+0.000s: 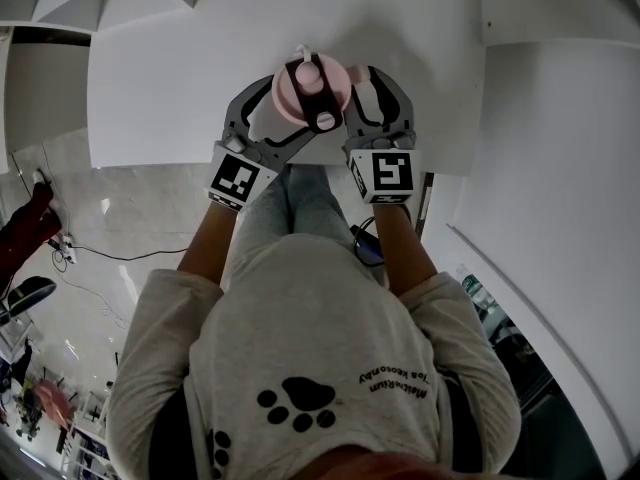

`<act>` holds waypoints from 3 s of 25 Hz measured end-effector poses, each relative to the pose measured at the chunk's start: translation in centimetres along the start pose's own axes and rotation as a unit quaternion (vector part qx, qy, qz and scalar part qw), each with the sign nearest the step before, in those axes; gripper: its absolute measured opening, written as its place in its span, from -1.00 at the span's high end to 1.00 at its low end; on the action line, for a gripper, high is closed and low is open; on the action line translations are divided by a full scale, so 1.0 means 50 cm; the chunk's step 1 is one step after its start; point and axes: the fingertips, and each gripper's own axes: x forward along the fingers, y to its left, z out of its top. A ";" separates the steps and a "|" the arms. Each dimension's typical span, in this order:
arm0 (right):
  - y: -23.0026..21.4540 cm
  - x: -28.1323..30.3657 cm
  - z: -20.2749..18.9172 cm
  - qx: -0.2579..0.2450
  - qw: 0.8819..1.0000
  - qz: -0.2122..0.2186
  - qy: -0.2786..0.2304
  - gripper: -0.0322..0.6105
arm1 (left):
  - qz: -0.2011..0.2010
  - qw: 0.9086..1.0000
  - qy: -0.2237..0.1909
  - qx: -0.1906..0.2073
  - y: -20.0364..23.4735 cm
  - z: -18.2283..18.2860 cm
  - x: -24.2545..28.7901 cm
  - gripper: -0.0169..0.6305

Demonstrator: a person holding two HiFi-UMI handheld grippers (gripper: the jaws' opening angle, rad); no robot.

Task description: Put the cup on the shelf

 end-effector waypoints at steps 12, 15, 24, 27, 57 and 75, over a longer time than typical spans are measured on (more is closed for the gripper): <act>0.007 0.028 -0.004 0.024 0.999 0.024 -0.013 0.65 | 0.005 1.000 -0.003 0.006 0.001 -0.004 0.028 -0.31; 0.008 0.027 -0.005 0.028 0.999 0.025 -0.017 0.65 | 0.008 1.000 -0.010 0.004 0.000 -0.004 0.027 -0.31; 0.007 0.027 -0.002 0.047 0.998 0.027 -0.033 0.65 | 0.016 1.000 -0.017 0.003 0.004 -0.002 0.025 -0.32; 0.007 0.028 -0.002 0.056 0.997 0.027 -0.036 0.65 | 0.018 1.000 -0.019 0.005 0.004 -0.002 0.024 -0.31; -0.014 -0.042 0.223 0.065 0.995 -0.014 -0.081 0.65 | 0.000 0.996 -0.070 0.051 -0.002 0.232 -0.029 -0.31; -0.007 -0.090 0.423 0.031 0.991 -0.025 -0.127 0.65 | 0.009 0.993 -0.087 0.073 0.002 0.416 -0.087 -0.31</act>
